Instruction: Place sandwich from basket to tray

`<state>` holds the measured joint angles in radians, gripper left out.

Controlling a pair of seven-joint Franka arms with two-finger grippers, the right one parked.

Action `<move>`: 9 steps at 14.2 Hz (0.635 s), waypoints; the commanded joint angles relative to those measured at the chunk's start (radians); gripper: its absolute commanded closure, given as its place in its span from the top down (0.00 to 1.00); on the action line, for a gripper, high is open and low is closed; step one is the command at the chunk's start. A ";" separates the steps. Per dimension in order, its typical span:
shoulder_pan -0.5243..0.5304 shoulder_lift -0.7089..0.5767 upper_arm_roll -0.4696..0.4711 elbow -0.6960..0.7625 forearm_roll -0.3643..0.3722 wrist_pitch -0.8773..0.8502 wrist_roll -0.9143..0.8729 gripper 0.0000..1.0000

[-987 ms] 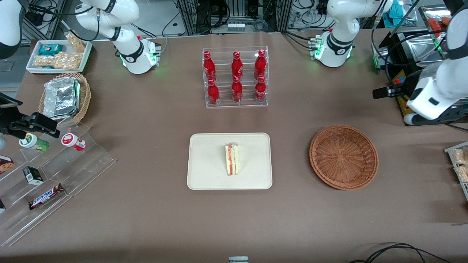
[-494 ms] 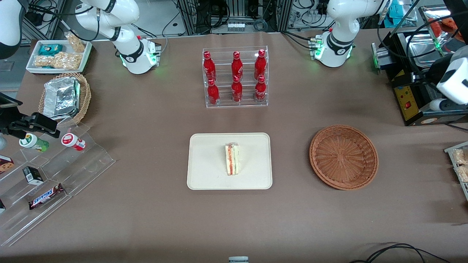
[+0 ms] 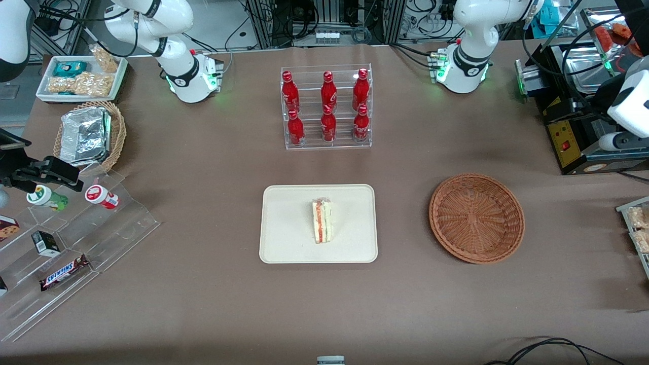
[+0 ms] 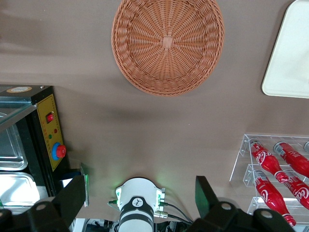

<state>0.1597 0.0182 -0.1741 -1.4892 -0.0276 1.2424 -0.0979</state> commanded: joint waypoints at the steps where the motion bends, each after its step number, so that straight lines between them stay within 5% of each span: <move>1: 0.000 -0.034 0.004 -0.025 0.021 0.014 0.003 1.00; 9: 0.001 -0.037 0.004 -0.060 0.045 0.141 0.000 1.00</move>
<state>0.1609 0.0097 -0.1713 -1.5081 0.0069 1.3429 -0.0980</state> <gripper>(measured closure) 0.000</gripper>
